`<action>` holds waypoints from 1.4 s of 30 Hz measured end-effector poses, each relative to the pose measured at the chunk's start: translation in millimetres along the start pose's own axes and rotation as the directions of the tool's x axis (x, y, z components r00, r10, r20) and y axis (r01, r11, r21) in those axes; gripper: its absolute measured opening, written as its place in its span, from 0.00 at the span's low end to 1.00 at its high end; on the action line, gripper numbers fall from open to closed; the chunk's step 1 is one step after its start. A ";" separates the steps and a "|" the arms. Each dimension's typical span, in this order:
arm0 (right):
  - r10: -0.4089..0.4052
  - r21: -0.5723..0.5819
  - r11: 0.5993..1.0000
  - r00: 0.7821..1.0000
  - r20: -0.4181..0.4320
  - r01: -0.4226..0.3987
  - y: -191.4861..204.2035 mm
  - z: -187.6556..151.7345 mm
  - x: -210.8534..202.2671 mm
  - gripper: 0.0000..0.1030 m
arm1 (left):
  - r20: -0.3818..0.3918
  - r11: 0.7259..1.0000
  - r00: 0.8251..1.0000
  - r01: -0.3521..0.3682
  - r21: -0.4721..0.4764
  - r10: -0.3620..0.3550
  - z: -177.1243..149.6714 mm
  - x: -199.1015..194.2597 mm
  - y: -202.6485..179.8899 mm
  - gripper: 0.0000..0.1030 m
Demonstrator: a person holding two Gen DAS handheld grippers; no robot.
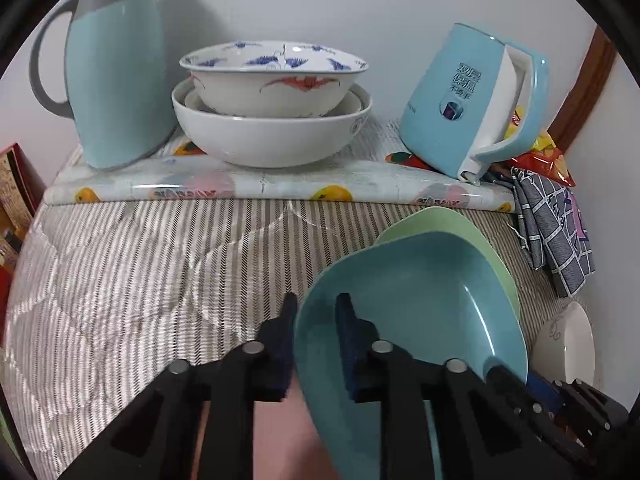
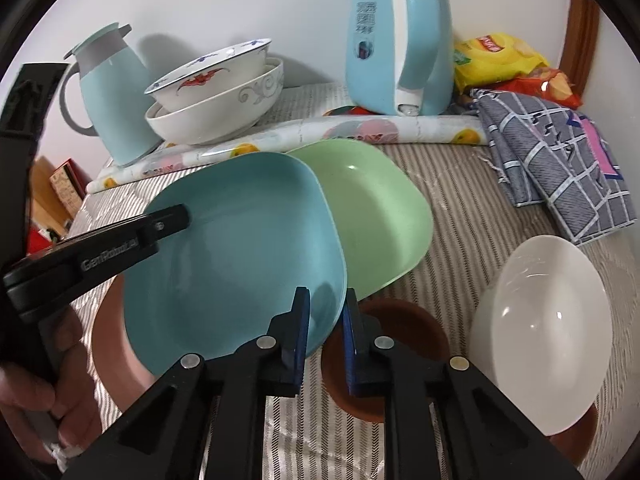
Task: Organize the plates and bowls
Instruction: 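Close both grippers on the rim of the teal plate, then lift the teal plate with both grippers and carry it over the pink plate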
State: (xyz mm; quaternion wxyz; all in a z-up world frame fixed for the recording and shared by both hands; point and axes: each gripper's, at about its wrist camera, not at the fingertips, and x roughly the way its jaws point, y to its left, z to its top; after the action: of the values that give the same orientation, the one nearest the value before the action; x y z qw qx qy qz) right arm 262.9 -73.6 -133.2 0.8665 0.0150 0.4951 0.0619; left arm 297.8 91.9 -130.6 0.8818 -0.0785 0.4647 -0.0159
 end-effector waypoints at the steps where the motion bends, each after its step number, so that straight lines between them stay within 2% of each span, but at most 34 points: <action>1: -0.009 0.001 1.000 1.000 0.001 0.009 -0.6 0.2 -0.5 0.12 | 0.004 1.000 1.000 0.007 0.002 -0.007 -0.7 -3.8 0.0 0.13; 11: 0.002 0.049 0.999 0.998 0.058 -0.005 -7.4 -11.2 -42.9 0.10 | 0.053 0.999 0.998 0.037 0.010 -0.038 -12.0 -51.3 -9.3 0.11; 27: -0.025 0.073 0.997 0.988 0.151 0.014 -26.5 -55.2 -125.1 0.09 | 0.085 0.997 0.993 0.083 0.001 -0.083 -59.1 -118.3 -39.0 0.11; 35: -0.019 0.084 0.996 0.985 0.172 0.005 -26.3 -74.3 -146.2 0.09 | 0.108 0.998 0.992 0.066 0.011 -0.067 -76.0 -142.4 -42.1 0.11; 42: -0.008 0.068 0.998 0.982 0.189 -0.005 -17.3 -82.4 -154.8 0.09 | 0.108 0.998 0.992 0.062 -0.016 -0.059 -89.5 -150.5 -28.7 0.11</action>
State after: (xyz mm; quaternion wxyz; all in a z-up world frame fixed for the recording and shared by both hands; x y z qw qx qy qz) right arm 115.9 -112.5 -44.1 0.9086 0.0499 0.4125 0.0427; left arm 140.1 67.6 -53.0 0.9038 -0.1019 0.4142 -0.0339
